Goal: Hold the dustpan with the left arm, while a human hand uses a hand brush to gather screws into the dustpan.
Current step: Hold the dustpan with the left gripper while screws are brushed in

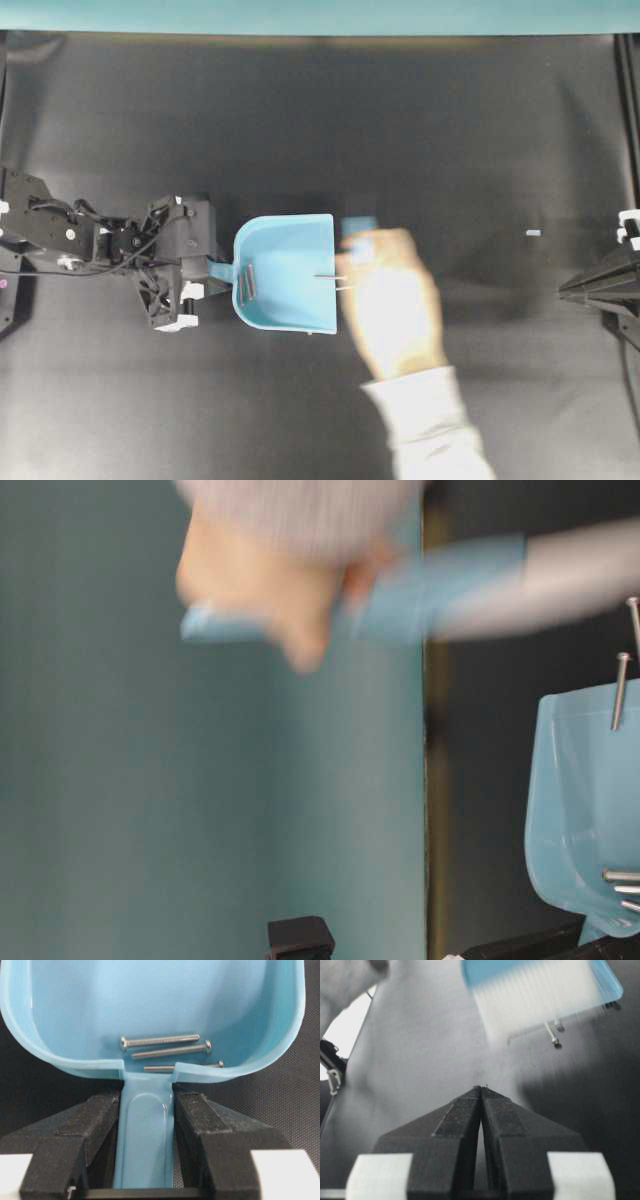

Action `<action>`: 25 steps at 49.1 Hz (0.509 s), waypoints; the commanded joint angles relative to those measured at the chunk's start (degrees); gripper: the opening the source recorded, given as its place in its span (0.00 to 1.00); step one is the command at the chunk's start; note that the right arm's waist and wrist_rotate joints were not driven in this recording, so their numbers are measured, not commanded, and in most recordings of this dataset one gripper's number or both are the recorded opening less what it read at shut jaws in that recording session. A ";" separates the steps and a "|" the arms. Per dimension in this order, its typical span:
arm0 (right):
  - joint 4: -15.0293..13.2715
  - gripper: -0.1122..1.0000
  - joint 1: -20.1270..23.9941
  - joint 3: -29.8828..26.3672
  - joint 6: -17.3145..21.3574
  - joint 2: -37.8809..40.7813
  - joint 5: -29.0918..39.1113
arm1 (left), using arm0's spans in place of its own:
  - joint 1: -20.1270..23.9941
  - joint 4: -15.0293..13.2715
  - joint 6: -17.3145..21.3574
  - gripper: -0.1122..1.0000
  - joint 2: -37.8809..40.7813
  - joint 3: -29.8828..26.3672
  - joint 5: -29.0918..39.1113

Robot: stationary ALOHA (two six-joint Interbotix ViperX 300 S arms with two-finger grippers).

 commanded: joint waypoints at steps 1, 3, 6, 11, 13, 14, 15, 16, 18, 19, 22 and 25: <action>-0.09 0.10 0.00 -0.44 0.00 0.26 -0.18 | 0.09 0.18 0.35 0.37 -0.18 -0.53 0.09; -0.09 0.10 0.00 -0.44 -0.09 0.26 -0.18 | 0.09 0.18 0.35 0.37 -0.09 -0.70 0.44; 0.00 0.10 0.00 -0.44 -0.09 0.26 -0.18 | 0.09 0.18 0.44 0.37 -0.09 -1.32 1.58; -0.09 0.10 0.00 -0.44 -0.09 0.26 -0.18 | 0.00 0.09 0.53 0.37 -0.18 -2.72 5.63; 0.00 0.10 0.00 -0.44 0.00 0.18 -0.18 | 0.00 0.18 0.62 0.37 -0.26 -3.34 7.73; -0.09 0.10 0.00 -0.44 -0.09 0.26 -0.18 | 0.00 0.18 0.62 0.37 -0.44 -3.69 8.70; -0.09 0.10 0.00 -0.44 -0.09 0.26 -0.18 | 0.00 0.18 0.62 0.37 -0.53 -3.87 9.58; -0.09 0.10 0.00 -0.44 0.00 0.26 -0.18 | 0.00 0.18 0.62 0.37 -0.62 -4.13 10.28; 0.00 0.10 0.00 -0.44 -0.09 0.26 -0.18 | 0.00 0.18 0.88 0.37 -0.97 -4.48 11.60; -0.09 0.10 0.00 -0.44 -0.09 0.18 -0.18 | 0.00 0.18 1.14 0.37 -0.97 -4.57 12.04; 0.00 0.10 0.00 -0.44 -0.09 0.26 -0.18 | 0.00 0.18 1.93 0.37 -1.05 -5.01 13.45; -0.09 0.10 0.00 -0.44 0.00 0.26 -0.18 | -0.09 0.18 2.37 0.37 -1.23 -5.62 16.00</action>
